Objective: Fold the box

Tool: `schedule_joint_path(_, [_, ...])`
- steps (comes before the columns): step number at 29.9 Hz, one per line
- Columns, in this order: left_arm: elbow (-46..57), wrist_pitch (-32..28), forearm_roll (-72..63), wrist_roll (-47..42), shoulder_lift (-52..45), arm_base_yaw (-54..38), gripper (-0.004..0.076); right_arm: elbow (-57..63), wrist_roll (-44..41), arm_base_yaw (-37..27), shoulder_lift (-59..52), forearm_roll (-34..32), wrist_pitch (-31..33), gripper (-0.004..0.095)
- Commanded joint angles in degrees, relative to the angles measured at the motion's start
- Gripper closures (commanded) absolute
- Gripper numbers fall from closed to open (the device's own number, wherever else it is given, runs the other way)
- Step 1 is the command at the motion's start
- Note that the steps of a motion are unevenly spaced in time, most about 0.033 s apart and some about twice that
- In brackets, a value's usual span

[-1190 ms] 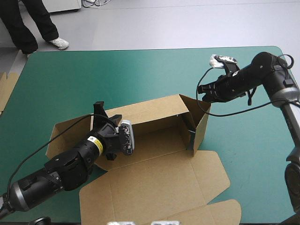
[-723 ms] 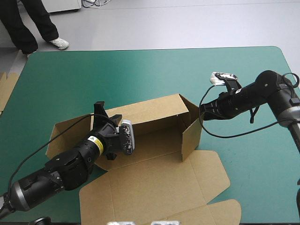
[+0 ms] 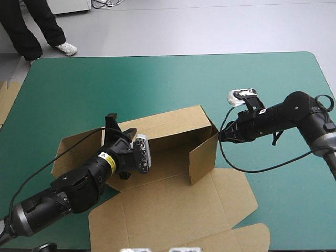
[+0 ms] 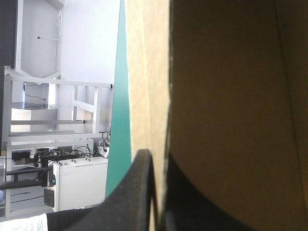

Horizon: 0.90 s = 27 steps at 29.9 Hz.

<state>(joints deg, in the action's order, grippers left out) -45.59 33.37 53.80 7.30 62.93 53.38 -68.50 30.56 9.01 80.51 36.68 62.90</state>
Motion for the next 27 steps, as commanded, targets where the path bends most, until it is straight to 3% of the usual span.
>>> schedule_joint_path(1, [-0.43,0.84,-4.76,-0.90,0.33,0.39,0.0734,-1.35,0.92,0.82,-2.33,1.96,-0.01,0.0603])
schedule_joint_path(27, [-0.31,0.76,-4.76,0.44,1.19,0.39,0.0734,-1.35,3.57,2.48,-2.92,3.32,2.79,0.0563])
